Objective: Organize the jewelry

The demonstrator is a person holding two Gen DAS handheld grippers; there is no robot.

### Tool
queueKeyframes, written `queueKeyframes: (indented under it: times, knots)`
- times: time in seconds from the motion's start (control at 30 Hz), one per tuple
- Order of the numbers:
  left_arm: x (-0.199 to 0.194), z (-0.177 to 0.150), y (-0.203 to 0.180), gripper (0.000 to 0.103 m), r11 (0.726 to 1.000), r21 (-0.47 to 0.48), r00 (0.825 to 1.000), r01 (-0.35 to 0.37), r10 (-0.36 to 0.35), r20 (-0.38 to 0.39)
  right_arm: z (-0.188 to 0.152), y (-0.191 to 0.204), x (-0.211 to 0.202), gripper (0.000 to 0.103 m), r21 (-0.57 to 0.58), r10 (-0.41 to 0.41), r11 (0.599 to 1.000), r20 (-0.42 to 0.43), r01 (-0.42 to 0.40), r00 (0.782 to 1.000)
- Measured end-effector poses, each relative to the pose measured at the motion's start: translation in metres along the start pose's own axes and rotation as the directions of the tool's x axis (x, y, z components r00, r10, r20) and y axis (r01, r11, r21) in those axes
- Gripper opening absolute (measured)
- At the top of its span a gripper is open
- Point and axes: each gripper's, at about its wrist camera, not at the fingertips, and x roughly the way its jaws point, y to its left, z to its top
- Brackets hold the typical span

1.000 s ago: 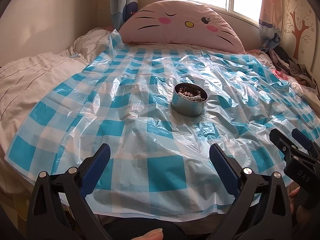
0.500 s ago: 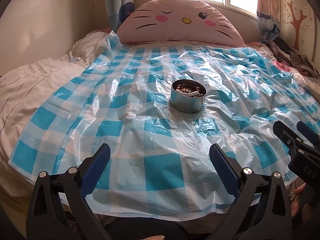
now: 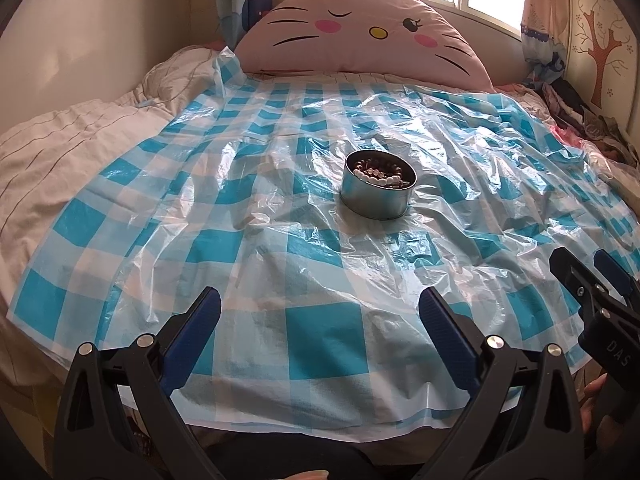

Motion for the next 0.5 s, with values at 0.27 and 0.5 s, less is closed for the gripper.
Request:
queueKeyframes:
  times: [0.27, 0.5]
  knots:
    - [0.001, 0.0001, -0.0005, 0.095, 1.0, 0.002, 1.0, 0.003, -0.003, -0.003, -0.0004, -0.0002, 0.0003, 0.096, 0.0, -0.001, 1.0, -0.002, 0.001, 1.0]
    - [0.0019, -0.0005, -0.0018, 0.095, 1.0, 0.0, 1.0, 0.004, -0.004, -0.008, -0.0011, -0.0004, 0.0002, 0.096, 0.0, -0.004, 1.0, -0.002, 0.004, 1.0]
